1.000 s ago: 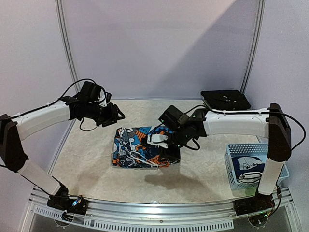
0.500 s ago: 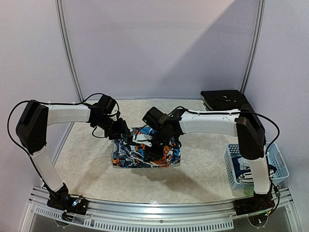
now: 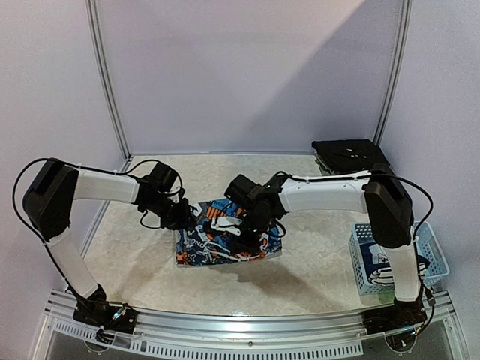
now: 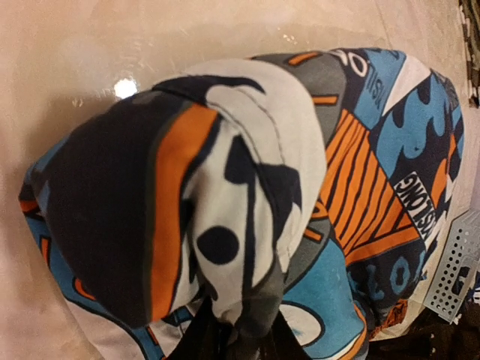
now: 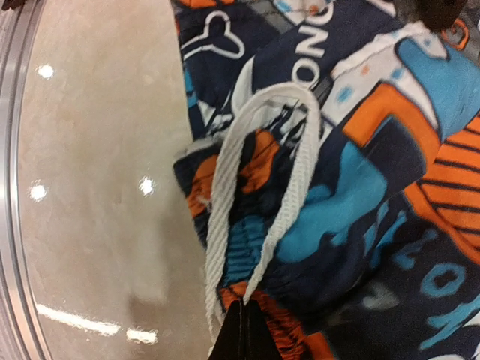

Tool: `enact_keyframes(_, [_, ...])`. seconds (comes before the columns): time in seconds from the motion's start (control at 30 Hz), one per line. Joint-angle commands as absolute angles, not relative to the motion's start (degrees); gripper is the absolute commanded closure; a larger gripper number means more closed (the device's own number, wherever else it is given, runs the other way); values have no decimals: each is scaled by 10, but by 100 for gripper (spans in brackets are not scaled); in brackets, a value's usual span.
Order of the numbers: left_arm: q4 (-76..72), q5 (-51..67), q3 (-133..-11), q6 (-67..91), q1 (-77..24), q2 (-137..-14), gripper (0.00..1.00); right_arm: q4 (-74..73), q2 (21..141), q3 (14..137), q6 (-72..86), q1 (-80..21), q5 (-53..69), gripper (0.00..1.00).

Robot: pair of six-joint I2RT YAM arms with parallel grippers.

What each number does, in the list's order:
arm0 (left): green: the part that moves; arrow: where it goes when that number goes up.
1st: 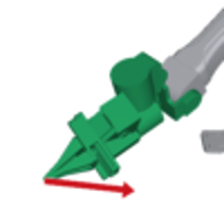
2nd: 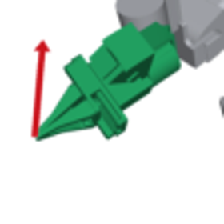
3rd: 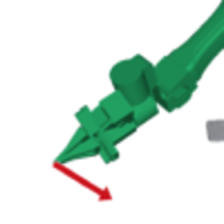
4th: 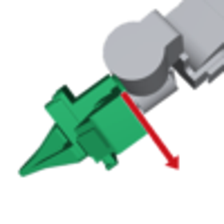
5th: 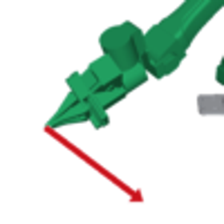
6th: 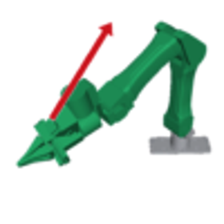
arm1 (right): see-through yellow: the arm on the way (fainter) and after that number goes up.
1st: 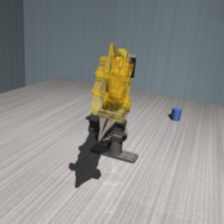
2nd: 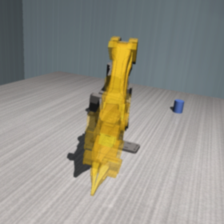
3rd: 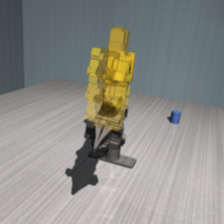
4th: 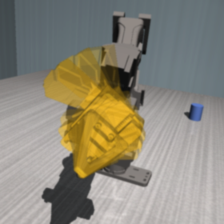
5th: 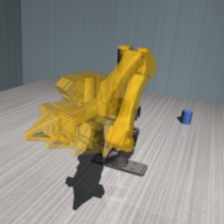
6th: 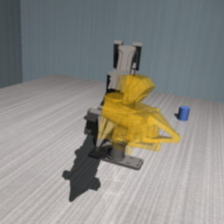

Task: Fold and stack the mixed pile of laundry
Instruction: Smooth out the square-folded shorts at the center of the board, then pick up the square-folded shorts from the center of the board.

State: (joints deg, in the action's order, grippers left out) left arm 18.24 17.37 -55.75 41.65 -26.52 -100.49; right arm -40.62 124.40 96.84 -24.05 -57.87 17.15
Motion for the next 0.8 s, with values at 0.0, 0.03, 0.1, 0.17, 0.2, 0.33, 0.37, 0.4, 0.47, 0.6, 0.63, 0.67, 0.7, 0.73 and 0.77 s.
enact_keyframes(0.0, [172,164,-539,394,-269,-981,82,-404,1155,906,-245,-592,202,100])
enact_keyframes(0.03, [170,162,-533,393,-269,-982,82,-408,1145,895,-250,-594,206,100])
enact_keyframes(0.1, [165,162,-524,393,-268,-985,82,-418,1127,868,-266,-604,211,100])
enact_keyframes(0.17, [159,159,-516,393,-268,-986,81,-418,1116,836,-287,-615,205,100])
enact_keyframes(0.2, [156,159,-512,395,-268,-987,82,-419,1116,822,-294,-619,201,100])
enact_keyframes(0.33, [184,150,-518,395,-268,-988,74,-451,1139,818,-296,-620,189,67])
enact_keyframes(0.37, [198,148,-525,389,-268,-982,73,-451,1136,814,-294,-615,183,60])
enact_keyframes(0.4, [214,145,-533,383,-268,-973,71,-449,1122,811,-289,-605,179,53])
enact_keyframes(0.47, [249,125,-551,370,-268,-947,60,-441,1091,811,-275,-577,174,40])
enact_keyframes(0.6, [312,100,-601,341,-269,-898,40,-392,1032,815,-209,-483,194,3])
enact_keyframes(0.63, [323,90,-611,338,-270,-887,38,-371,1018,810,-180,-459,207,1])
enact_keyframes(0.67, [331,81,-616,338,-271,-876,37,-348,1013,806,-159,-432,224,1])
enact_keyframes(0.7, [334,71,-620,340,-272,-865,36,-334,1013,807,-125,-406,243,1])
enact_keyframes(0.73, [336,62,-624,343,-274,-855,36,-329,1026,814,-84,-383,257,1])
enact_keyframes(0.77, [338,51,-628,346,-278,-848,35,-326,1039,824,-60,-365,246,1])
